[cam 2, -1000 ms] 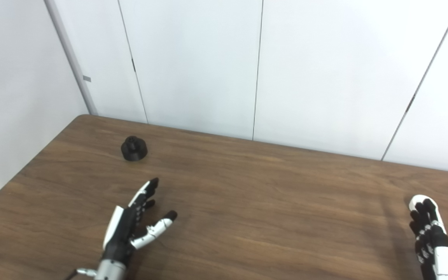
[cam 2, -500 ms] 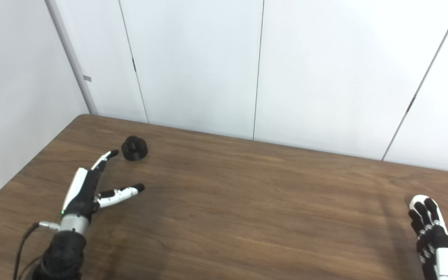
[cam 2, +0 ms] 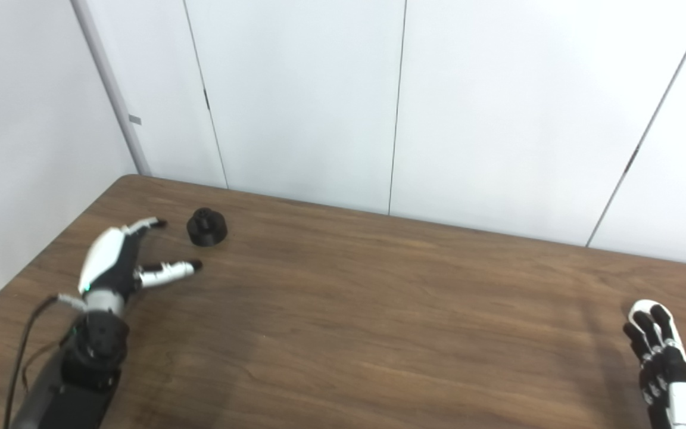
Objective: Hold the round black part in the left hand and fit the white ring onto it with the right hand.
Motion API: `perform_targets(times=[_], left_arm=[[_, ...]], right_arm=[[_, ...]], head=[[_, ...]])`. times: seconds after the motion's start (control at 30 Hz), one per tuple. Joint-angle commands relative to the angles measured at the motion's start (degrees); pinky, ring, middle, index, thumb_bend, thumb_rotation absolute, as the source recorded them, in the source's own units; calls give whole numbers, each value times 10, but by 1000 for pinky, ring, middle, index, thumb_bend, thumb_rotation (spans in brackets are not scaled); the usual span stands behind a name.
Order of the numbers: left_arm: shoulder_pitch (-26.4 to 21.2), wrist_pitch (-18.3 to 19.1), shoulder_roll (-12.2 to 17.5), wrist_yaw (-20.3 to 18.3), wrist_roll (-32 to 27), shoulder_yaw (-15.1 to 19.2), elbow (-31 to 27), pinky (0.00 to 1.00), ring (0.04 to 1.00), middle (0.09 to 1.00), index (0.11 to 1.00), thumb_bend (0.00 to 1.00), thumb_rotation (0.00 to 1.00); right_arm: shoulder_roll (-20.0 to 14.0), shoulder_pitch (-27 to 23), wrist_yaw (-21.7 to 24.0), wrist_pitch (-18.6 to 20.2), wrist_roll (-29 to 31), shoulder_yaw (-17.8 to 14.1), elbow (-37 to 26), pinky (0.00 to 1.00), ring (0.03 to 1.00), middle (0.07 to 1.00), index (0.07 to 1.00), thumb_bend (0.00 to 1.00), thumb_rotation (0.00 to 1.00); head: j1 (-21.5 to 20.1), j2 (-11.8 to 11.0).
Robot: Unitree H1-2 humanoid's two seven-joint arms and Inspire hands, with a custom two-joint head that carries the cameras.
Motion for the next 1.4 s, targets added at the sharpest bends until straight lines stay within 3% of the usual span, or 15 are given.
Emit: perform_targets(times=[0.0,0.33,0.67,0.87,1.07,1.37], left_arm=[[-30,-5,20,20,21,-5,11,1000,999,933,831,939,346],[-105,-7,43,32,30,-38,130,1000,1000,943,818,953,372],[-164,-3,57,18,23,-75,217,1000,1000,942,820,984,391],[-184,0,56,15,18,-90,240,1000,1000,945,825,997,386],[-196,12,60,-28,5,-105,243,1000,1000,960,832,994,394],[-206,19,60,-52,-5,-113,243,1000,1000,958,812,975,363]], right_arm=[[27,49,-1,1,3,12,45,1000,935,949,972,532,1000],[30,55,-7,7,-1,12,36,1000,925,942,961,540,1000],[27,57,0,-4,2,12,39,1000,926,945,964,547,996],[27,59,-1,-2,2,11,36,1000,915,940,961,564,979],[30,60,-4,-1,2,9,35,1000,908,932,953,592,958],[31,62,-8,-6,-2,9,36,977,891,917,939,602,938]], head=[[-1,1],[-5,6],[-12,8],[-15,11],[-19,11],[-24,13]])
